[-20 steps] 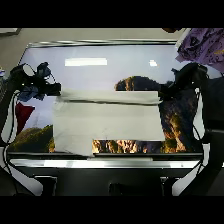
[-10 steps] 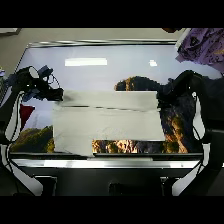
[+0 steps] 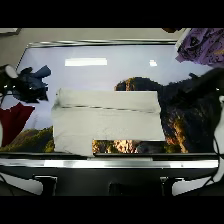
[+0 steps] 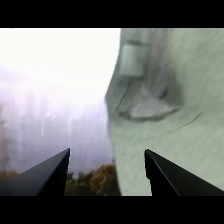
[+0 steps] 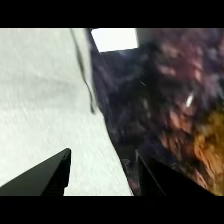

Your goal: Fold the clothes and pants, and hang the long-sleeved shirts on hangers.

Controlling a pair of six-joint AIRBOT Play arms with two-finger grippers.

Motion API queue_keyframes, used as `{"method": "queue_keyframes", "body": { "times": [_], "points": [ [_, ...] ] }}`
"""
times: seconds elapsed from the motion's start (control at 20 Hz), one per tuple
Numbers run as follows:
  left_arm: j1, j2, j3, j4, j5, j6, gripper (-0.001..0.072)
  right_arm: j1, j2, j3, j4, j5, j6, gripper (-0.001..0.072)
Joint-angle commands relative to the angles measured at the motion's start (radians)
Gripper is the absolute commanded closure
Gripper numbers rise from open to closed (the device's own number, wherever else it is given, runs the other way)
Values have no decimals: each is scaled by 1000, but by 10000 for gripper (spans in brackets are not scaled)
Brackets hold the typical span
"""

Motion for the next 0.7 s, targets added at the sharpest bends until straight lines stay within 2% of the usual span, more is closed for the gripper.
{"method": "queue_keyframes", "body": {
  "times": [0.0,0.15,0.3,0.5,0.65],
  "points": [
    [148,238,-360,-125,40,63,168,-182,195,-319,143,84,-90,259],
    [238,465,-748,-232,124,124,167,-225,304,-558,148,150,-118,260],
    [259,628,-1013,-290,159,165,167,-201,345,-662,158,173,-144,260],
    [259,729,-1197,-332,164,167,167,-197,359,-671,182,174,-144,260],
    [259,732,-1261,-427,188,204,168,-197,367,-670,195,171,-144,260]
  ]
}}
